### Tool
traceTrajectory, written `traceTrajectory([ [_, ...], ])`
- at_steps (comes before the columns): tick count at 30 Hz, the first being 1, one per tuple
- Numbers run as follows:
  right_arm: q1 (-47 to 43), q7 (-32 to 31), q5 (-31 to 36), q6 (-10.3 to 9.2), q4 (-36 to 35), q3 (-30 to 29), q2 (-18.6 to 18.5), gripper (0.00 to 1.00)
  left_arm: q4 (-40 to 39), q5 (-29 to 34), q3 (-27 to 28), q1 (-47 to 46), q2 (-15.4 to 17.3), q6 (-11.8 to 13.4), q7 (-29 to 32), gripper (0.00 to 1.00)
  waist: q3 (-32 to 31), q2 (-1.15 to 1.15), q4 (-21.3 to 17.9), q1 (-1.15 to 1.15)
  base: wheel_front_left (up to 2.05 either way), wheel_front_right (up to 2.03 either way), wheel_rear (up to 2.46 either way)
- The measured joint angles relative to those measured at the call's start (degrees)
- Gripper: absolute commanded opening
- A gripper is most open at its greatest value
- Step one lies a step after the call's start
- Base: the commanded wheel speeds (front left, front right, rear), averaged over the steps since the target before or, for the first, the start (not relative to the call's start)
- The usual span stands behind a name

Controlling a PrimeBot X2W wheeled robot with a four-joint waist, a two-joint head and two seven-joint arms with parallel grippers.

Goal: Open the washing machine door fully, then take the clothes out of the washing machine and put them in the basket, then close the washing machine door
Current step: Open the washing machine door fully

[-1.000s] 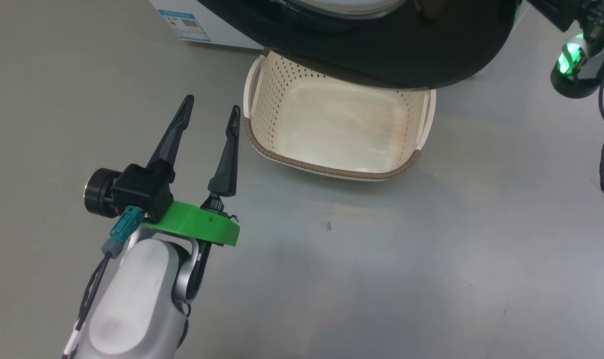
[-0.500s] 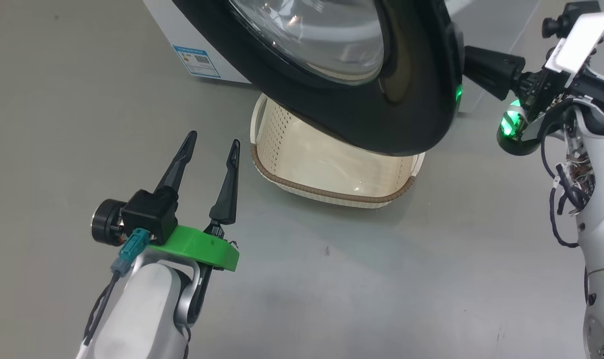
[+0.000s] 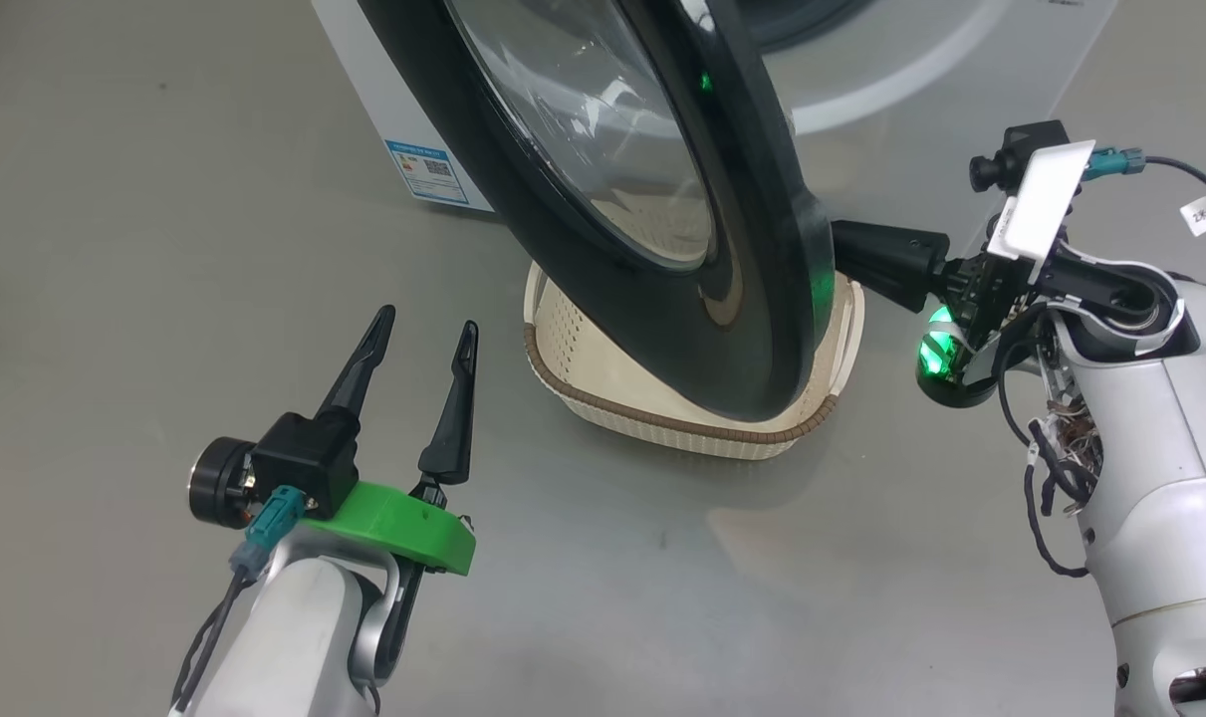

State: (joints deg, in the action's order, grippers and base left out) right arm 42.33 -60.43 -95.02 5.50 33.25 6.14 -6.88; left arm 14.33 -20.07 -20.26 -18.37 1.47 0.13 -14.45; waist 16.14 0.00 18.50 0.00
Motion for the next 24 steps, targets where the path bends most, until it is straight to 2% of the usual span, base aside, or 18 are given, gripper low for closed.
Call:
traceTrajectory([
  [24,-9.88,-0.36,-1.29,0.92,-4.52,4.42,2.56,0.0,0.07,-0.6,-0.37,2.59,0.07,0.0,0.0,1.0,-3.8,0.0,7.86,0.0,0.0,0.0,0.0],
])
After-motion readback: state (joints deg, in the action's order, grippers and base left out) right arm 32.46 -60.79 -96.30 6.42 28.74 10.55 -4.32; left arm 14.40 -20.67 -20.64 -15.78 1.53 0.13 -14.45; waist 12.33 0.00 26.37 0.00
